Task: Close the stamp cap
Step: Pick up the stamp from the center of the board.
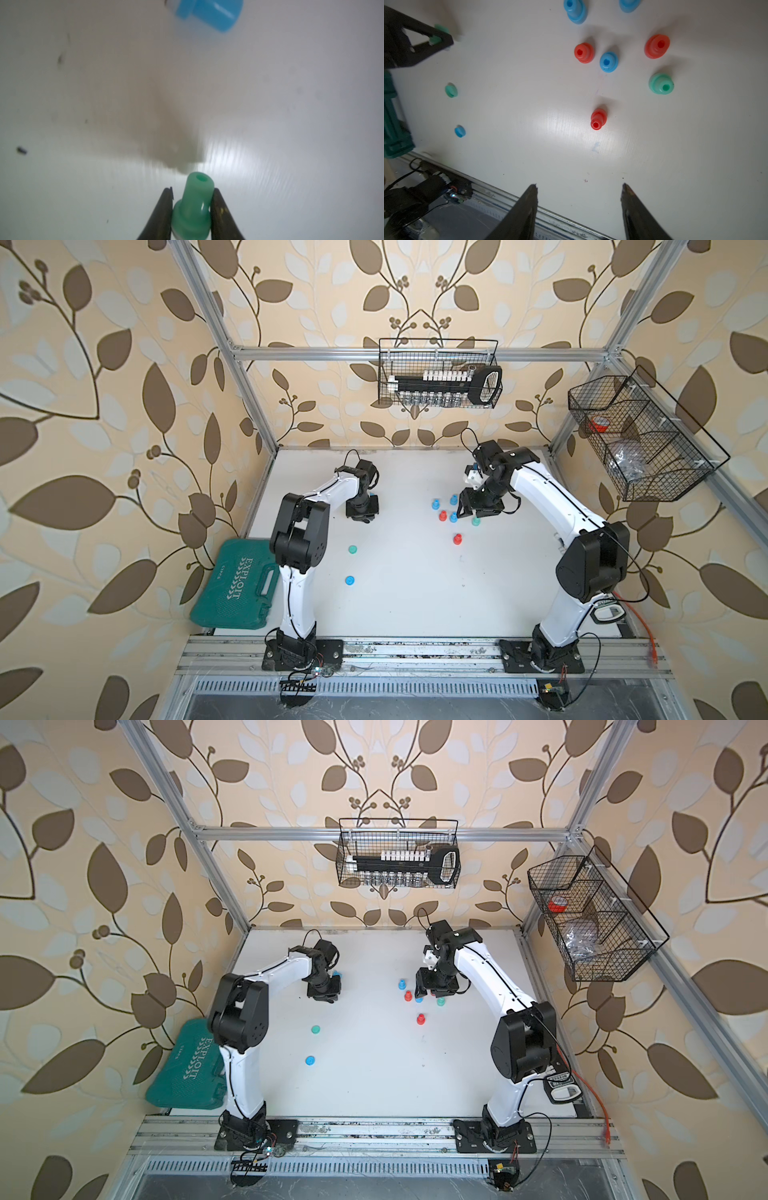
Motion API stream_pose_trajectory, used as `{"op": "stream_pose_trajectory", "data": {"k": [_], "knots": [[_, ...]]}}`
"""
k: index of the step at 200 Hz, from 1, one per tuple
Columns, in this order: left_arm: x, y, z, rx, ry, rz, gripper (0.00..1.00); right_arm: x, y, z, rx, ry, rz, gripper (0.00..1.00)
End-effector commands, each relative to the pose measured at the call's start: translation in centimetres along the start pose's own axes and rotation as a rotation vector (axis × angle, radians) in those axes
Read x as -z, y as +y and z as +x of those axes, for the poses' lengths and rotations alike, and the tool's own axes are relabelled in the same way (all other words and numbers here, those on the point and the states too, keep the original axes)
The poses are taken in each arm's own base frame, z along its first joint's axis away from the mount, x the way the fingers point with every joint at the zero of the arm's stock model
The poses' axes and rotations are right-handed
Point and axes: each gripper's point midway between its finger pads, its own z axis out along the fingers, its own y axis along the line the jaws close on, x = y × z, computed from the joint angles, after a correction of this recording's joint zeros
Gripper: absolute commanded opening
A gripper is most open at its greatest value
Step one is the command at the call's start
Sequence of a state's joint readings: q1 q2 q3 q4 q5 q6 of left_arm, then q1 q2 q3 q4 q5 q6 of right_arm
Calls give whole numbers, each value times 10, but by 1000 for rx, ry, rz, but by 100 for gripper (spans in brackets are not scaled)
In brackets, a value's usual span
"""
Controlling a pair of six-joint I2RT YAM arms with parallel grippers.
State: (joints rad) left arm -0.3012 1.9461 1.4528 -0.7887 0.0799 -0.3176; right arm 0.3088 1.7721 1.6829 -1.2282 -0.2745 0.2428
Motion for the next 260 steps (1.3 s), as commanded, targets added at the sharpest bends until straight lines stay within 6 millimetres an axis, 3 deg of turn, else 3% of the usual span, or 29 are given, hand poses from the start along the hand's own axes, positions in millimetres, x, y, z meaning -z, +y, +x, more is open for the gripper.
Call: {"op": "stream_pose_trajectory", "data": {"k": [1, 33, 52, 86, 158, 260], "knots": [[65, -24, 13, -112, -165, 150, 20, 25, 49, 19, 1, 0, -293, 60], [114, -57, 81, -300, -221, 240, 22, 27, 78, 42, -2, 38, -485, 62], [130, -75, 116, -395, -225, 265, 22, 22, 91, 50, 1, 74, -561, 62], [150, -87, 153, -471, -243, 305, 24, 18, 116, 56, 63, 116, -607, 61], [166, -105, 181, -565, -275, 275, 25, -4, 144, 71, 95, 183, -629, 56], [178, -121, 187, -575, -319, 302, 25, -37, 190, 107, 126, 297, -707, 54]]}}
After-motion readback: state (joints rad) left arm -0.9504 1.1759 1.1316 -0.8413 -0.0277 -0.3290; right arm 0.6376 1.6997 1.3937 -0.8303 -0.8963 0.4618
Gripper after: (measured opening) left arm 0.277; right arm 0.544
